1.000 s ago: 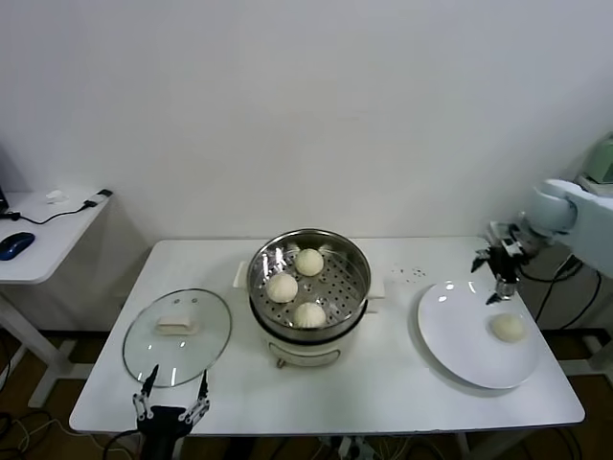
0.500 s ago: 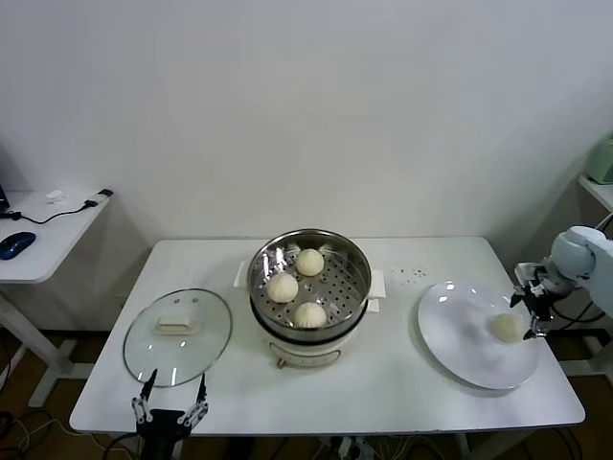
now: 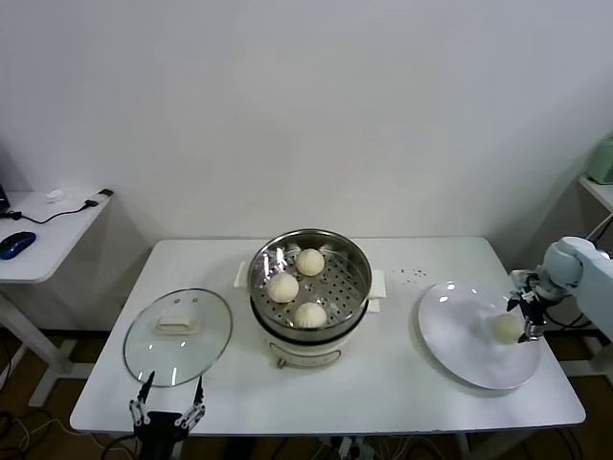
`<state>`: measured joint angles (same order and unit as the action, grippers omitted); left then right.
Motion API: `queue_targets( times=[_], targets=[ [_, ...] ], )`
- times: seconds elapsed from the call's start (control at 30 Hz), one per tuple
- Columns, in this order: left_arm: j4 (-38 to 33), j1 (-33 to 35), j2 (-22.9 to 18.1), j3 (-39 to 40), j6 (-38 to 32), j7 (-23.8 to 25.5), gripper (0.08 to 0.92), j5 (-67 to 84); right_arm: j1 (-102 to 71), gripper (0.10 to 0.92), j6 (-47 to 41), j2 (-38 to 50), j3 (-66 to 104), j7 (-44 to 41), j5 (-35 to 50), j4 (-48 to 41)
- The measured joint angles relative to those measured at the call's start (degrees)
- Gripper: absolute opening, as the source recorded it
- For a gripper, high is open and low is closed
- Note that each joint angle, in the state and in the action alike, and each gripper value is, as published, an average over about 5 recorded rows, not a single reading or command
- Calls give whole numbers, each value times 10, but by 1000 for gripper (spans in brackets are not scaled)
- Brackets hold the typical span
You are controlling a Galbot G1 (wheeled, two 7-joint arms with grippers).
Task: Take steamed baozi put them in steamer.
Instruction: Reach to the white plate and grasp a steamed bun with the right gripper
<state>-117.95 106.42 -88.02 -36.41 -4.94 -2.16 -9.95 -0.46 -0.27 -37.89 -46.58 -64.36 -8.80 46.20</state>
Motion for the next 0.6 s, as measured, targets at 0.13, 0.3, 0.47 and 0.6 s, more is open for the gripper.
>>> queue_targets(
  times=[0.13, 0.3, 0.47, 0.6],
  targets=[
    [0, -1, 1, -1, 0, 0, 823, 0, -5, 818, 1, -9, 7, -2, -5, -10],
    [1, -1, 1, -1, 0, 0, 823, 0, -6, 739, 3, -17, 12, -6, -9, -19],
    [1, 0, 1, -1, 0, 0, 823, 0, -5, 664, 3, -19, 13, -10, -10, -23],
    [1, 0, 1, -1, 0, 0, 823, 0, -1, 625, 1, -17, 7, -11, -7, -22]
  ],
)
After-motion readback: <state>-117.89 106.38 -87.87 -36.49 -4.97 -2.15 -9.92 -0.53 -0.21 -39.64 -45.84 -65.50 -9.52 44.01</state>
